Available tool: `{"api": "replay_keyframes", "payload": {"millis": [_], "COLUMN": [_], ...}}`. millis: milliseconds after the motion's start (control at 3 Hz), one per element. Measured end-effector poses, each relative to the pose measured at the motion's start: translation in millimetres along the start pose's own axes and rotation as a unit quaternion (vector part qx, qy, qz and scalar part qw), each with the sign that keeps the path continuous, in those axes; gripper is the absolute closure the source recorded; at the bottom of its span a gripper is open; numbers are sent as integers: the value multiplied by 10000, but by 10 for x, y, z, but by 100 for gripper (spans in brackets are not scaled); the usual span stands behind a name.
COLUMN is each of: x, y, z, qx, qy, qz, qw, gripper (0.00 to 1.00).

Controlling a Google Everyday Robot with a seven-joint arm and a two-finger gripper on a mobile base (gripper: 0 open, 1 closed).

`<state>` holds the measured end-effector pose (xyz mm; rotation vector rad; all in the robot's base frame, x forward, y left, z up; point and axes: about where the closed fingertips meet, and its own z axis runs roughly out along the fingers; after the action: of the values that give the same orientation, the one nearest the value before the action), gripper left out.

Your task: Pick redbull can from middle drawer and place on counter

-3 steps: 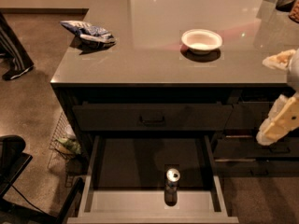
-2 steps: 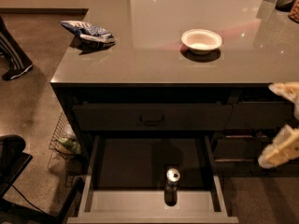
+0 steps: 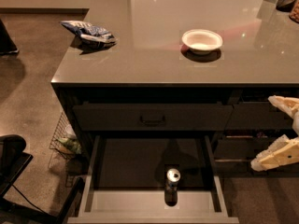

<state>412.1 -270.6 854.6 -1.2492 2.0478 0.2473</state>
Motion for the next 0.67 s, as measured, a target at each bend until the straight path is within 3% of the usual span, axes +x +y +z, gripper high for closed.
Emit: {"api": "replay_keyframes", "payload": {"millis": [333, 667], "x": [21, 214], "y": [-8, 92], "z": [75, 429], "qx": [-42, -203], "qy": [-142, -600], "qz": [28, 271], "qw": [9999, 9976], "gripper": [0, 0]}}
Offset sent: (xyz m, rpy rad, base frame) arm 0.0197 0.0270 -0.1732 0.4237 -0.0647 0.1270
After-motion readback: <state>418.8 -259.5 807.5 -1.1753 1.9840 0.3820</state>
